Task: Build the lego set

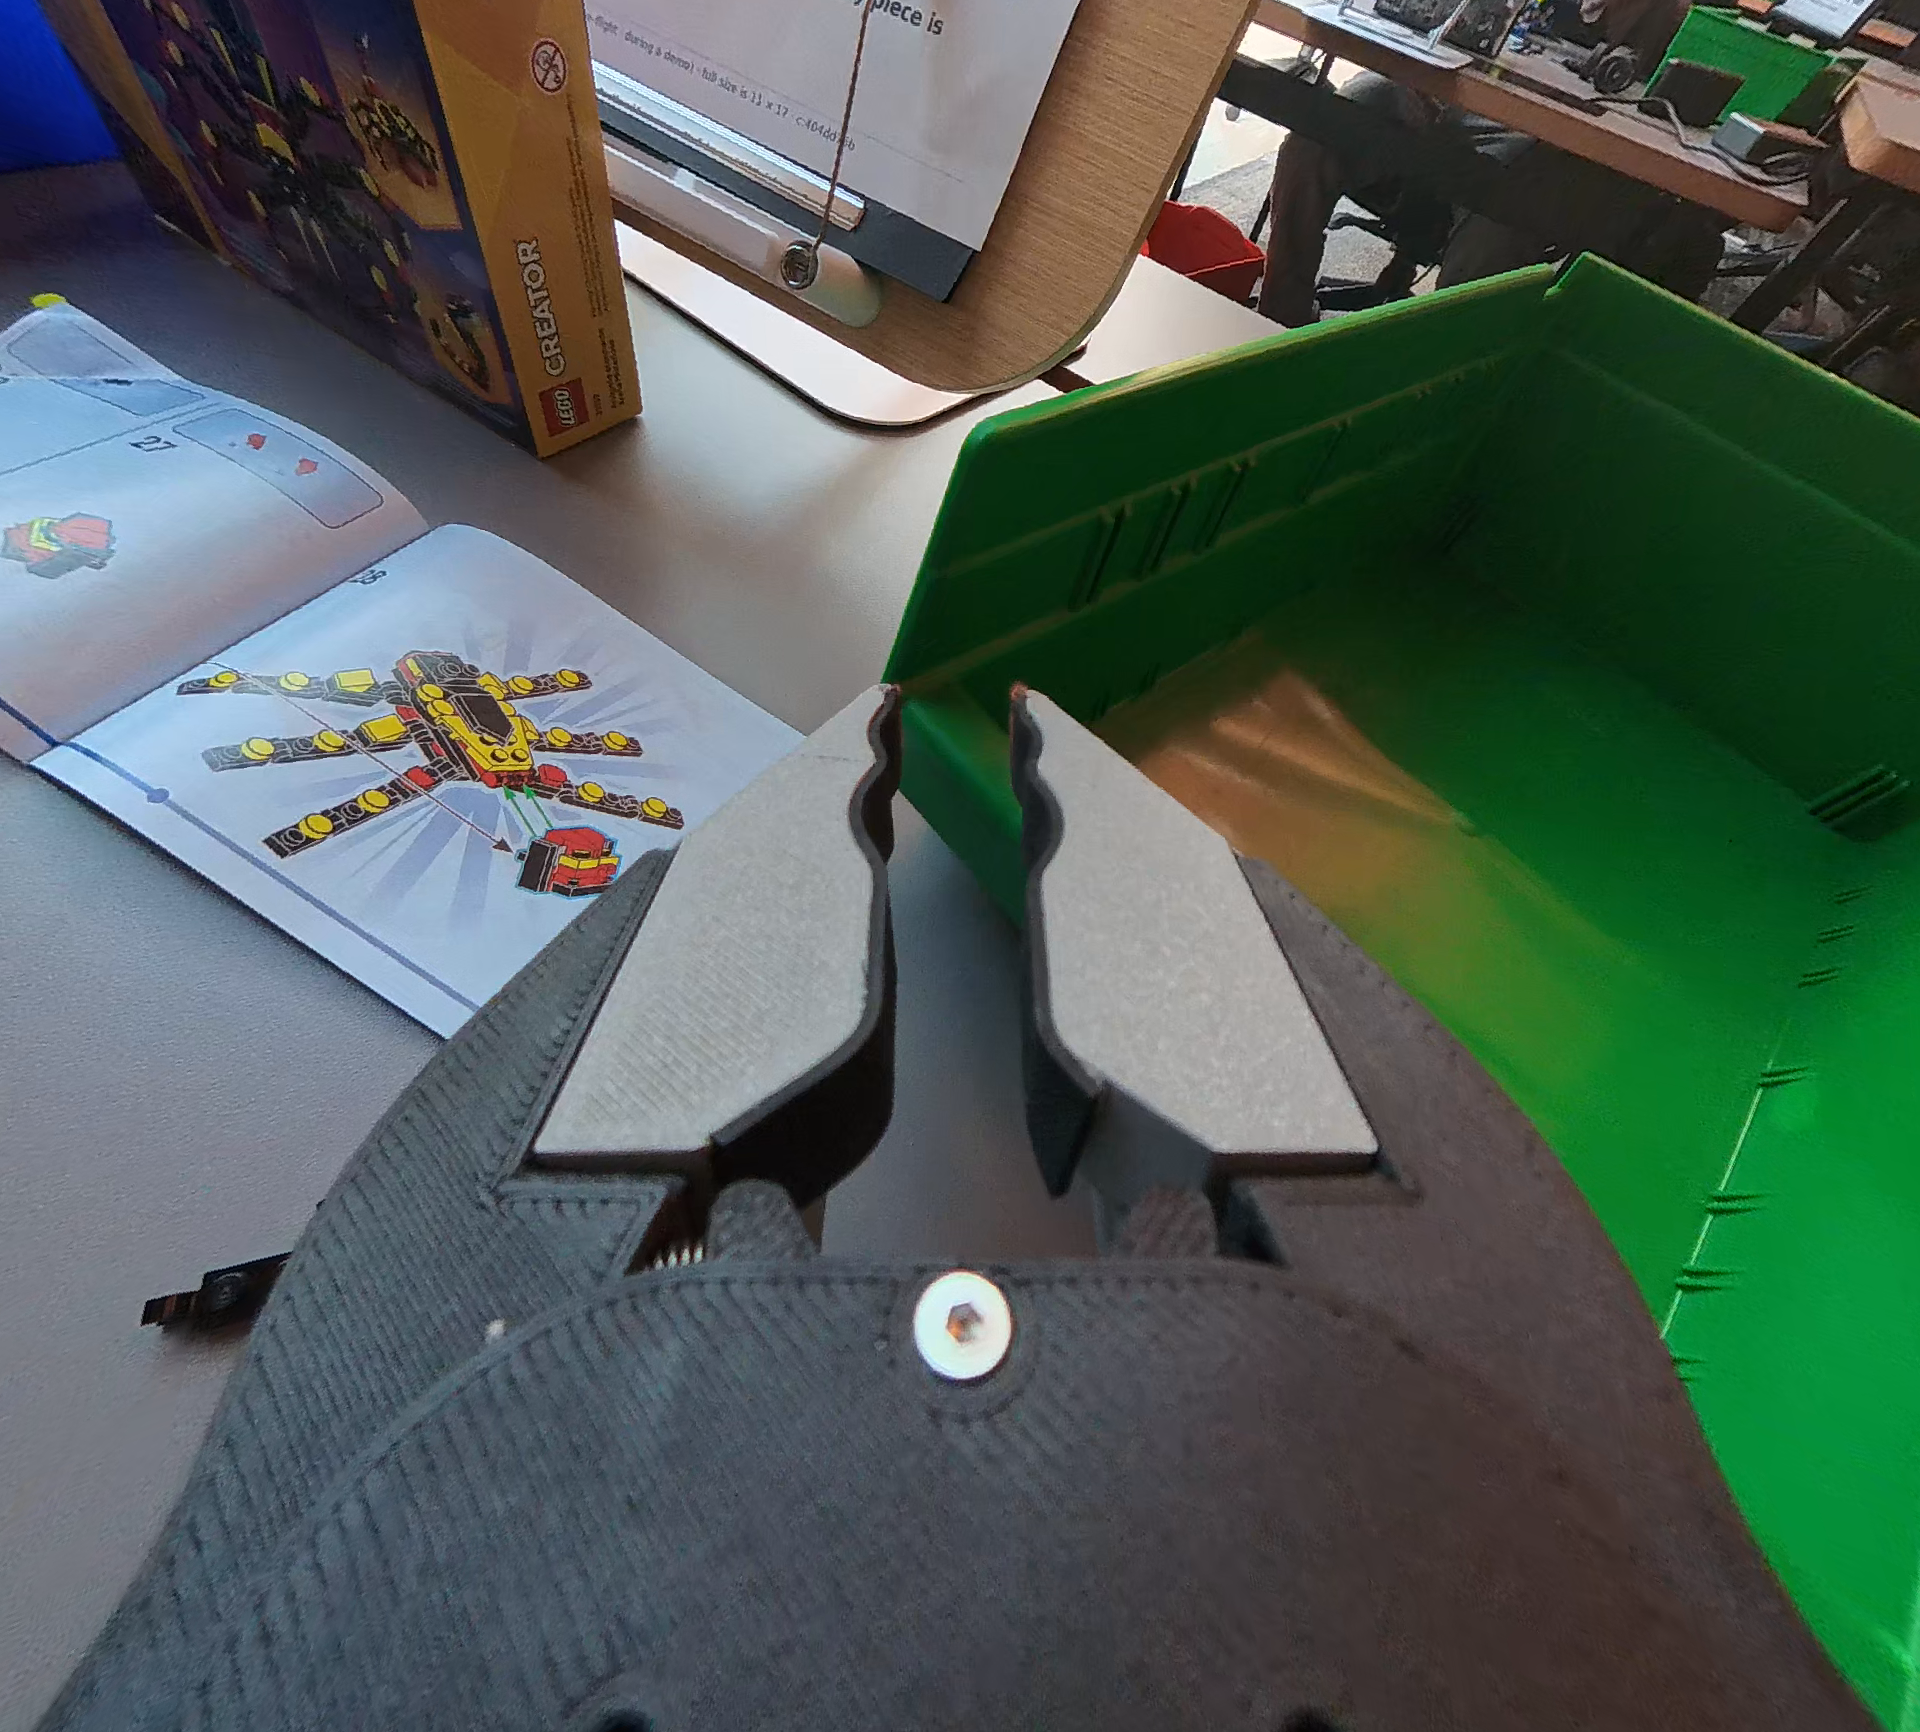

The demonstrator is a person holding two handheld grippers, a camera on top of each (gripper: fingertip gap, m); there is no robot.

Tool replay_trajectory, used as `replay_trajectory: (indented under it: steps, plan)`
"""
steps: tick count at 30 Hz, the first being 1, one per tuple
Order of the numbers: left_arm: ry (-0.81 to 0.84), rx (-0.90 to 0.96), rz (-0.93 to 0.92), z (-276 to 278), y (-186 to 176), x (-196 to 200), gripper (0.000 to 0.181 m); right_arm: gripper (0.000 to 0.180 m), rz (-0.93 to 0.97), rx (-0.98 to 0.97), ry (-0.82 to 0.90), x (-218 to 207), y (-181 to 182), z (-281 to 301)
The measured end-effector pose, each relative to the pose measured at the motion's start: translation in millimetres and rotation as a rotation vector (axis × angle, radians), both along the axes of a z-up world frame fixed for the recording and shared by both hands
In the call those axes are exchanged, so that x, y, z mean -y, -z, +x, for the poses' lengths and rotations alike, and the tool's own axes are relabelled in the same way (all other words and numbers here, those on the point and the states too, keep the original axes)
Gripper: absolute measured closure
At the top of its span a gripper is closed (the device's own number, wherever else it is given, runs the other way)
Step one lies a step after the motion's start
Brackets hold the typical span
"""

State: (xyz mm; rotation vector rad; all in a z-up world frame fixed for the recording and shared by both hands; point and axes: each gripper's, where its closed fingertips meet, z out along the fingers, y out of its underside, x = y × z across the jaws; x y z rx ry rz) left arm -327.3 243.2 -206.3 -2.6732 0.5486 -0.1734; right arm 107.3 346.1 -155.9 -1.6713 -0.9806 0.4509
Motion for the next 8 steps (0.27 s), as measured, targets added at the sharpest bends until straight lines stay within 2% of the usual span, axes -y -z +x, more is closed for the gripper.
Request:
replay_trajectory:
  steps: [1,4,6,8]
  plan:
    - [0.000,0.027,0.007,0.5,-4.7,0.0,0.176,0.163,0.000,-0.001,0.001,0.0,-0.1,0.2]
    - [0.016,0.170,0.047,7.8,-28.0,1.0,0.176,0.162,0.002,-0.005,0.003,-0.1,-1.0,0.5]
    - [0.075,0.403,0.098,29.6,-60.8,4.5,0.176,0.163,0.016,-0.016,0.001,1.2,-4.5,0.8]
    - [0.178,0.718,0.178,56.0,-113.0,14.0,0.177,0.163,0.035,-0.036,-0.005,4.4,-11.7,0.7]
